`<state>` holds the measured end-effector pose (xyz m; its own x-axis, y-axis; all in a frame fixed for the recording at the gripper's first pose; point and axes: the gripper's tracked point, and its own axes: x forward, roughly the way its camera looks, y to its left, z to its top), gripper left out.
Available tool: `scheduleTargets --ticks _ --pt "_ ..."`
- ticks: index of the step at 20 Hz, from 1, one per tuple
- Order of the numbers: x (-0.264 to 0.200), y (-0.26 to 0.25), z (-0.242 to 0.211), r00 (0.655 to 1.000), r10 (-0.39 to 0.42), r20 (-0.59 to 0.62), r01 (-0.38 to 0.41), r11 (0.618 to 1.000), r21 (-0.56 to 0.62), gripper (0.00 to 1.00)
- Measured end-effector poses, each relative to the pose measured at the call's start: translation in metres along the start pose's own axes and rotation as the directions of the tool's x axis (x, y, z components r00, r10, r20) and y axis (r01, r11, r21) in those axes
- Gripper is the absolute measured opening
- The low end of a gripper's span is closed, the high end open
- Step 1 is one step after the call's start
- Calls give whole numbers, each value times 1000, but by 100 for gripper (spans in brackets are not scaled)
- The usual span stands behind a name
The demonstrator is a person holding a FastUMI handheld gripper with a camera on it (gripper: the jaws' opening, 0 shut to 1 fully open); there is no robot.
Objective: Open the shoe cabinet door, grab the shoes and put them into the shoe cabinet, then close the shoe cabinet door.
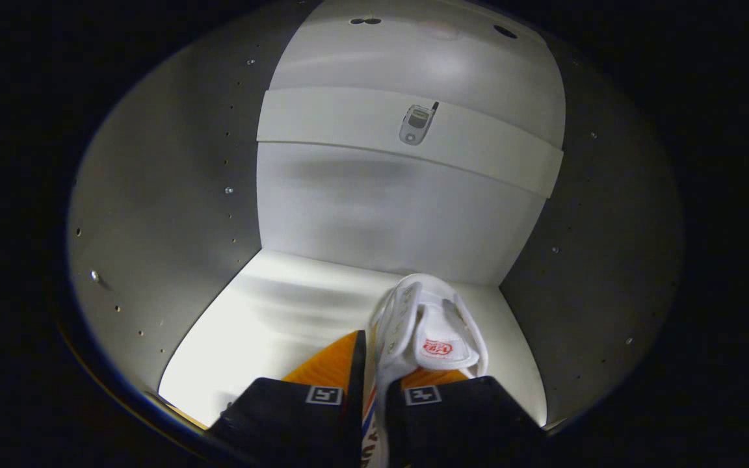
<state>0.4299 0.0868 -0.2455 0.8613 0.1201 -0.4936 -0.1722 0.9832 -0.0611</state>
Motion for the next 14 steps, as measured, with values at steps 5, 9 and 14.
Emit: scheduleTargets --ticks 5,9,14 --pt "-43 16 3 996 90 4 -90 993 72 75" --pt "-98 -1 23 993 65 97 -74 993 94 98" --pt "-209 -29 47 960 -30 277 -15 987 160 98"
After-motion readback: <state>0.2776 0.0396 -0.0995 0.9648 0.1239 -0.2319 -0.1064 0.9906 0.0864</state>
